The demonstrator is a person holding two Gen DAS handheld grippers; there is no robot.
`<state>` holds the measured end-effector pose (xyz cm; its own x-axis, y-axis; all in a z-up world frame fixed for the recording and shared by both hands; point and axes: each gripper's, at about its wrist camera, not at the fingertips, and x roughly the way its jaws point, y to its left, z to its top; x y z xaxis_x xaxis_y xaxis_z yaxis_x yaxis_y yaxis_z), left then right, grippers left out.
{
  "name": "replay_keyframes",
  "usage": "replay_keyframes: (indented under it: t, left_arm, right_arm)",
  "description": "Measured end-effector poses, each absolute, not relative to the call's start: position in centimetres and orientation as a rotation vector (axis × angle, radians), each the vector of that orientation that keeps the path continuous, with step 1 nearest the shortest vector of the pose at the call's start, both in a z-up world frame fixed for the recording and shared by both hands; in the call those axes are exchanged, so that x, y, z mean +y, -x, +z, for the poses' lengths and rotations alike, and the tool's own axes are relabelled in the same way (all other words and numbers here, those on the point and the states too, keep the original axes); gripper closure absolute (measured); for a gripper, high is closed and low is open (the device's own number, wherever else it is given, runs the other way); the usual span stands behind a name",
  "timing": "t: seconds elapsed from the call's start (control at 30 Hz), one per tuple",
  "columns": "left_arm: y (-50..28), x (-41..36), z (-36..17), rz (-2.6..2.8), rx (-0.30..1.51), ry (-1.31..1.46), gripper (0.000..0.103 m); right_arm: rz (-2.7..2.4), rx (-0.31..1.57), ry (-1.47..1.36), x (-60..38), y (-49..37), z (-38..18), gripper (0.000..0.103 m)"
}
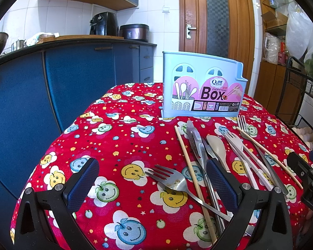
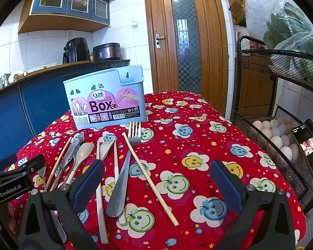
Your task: Organize utensils
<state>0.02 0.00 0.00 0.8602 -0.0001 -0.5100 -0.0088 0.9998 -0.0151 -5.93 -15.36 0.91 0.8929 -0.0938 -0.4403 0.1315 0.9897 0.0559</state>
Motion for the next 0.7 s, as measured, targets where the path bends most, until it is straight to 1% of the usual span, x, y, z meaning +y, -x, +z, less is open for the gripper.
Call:
replay_keyframes:
  t: [0.33, 0.53, 0.7]
  left_arm:
    - [0.0, -0.1, 0.0, 0.002, 0.533, 0.015, 0.001]
    - [0.0, -0.3, 0.0, -0.010, 0.531, -0.005, 0.001]
    - [-0.1, -0.1, 0.4, -0.031, 0.561, -0.006, 0.001]
  right_arm:
    - [-0.103, 0.465, -0.108, -15.5, 5.9, 0.9, 0.000]
    - [-0.056, 0.530, -0.156, -16.6, 5.0, 0.7, 0.000]
    - [-0.004, 0.593, -0.130, -16.5, 4.3, 1.8, 0.000]
